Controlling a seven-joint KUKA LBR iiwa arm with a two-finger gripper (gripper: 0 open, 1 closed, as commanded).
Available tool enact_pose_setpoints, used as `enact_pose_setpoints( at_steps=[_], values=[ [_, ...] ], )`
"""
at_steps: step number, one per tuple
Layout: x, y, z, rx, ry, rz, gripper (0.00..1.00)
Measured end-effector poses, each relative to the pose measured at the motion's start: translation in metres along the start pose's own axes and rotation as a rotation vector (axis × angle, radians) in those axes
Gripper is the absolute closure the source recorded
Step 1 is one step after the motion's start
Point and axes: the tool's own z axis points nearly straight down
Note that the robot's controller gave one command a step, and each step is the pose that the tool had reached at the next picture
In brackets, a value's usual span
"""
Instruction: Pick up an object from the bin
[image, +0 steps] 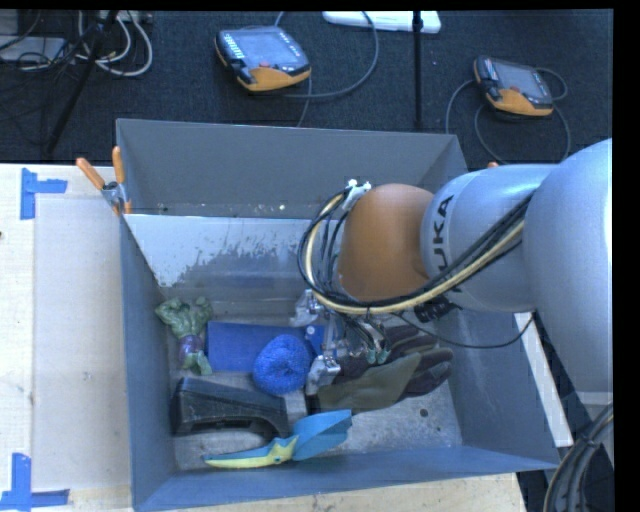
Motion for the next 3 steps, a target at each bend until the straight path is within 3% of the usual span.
enact_pose_setpoints(
  at_steps=[3],
  values=[
    [0.002,-0.001,-0.016,0.006,0.008,0.000,1.00]
  ],
)
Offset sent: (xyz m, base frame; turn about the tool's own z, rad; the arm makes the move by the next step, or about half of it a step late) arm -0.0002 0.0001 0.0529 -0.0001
